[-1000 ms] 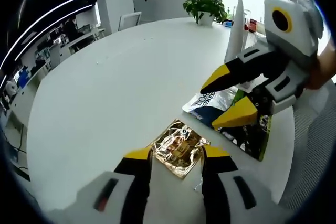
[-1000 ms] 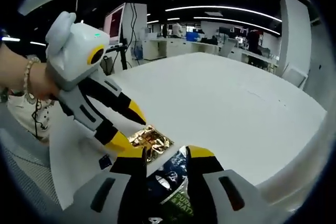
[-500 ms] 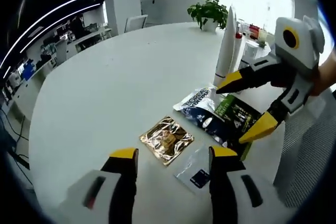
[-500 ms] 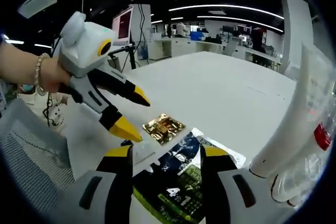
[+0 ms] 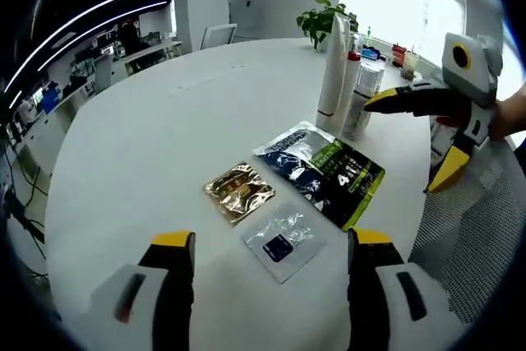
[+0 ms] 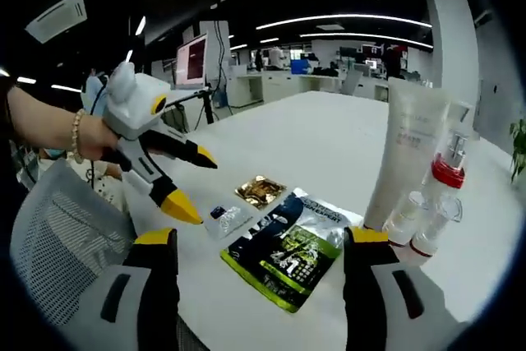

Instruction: Arrange the skincare products in the storage area until every visible bottle or jar stands upright without overlapping.

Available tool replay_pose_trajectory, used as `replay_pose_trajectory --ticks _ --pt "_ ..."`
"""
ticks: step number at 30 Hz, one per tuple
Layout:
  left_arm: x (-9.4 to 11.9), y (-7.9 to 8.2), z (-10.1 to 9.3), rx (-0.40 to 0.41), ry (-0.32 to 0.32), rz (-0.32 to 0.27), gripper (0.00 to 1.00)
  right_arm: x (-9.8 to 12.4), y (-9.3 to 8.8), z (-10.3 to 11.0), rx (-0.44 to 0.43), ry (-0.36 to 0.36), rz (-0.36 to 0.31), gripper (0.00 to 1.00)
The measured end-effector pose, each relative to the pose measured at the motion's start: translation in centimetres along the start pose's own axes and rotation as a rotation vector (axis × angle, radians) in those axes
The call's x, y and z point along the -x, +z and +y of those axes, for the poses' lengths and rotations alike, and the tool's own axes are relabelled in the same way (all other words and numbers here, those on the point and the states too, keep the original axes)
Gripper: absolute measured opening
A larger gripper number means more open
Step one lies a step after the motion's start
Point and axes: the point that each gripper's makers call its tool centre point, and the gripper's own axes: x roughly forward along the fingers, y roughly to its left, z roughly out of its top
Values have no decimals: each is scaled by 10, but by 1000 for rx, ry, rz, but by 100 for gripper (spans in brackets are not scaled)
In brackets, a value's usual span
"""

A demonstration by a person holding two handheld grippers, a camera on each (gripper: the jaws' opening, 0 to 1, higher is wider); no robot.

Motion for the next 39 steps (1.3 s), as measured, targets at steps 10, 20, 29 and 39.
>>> replay_pose_trajectory --ticks 10,20,29,39 --pt "19 -11 -4 58 30 -13 81 33 1 -30 -66 -92 -21 94" --pt "39 -11 -6 122 51 -38 89 62 1 -59 -122 -173 -23 100" --pt "55 1 -16 147 50 -65 97 73 3 -70 -145 -219 -48 100" --pt "58 -12 -23 172 63 -58 98 80 3 -74 -143 -235 -51 100"
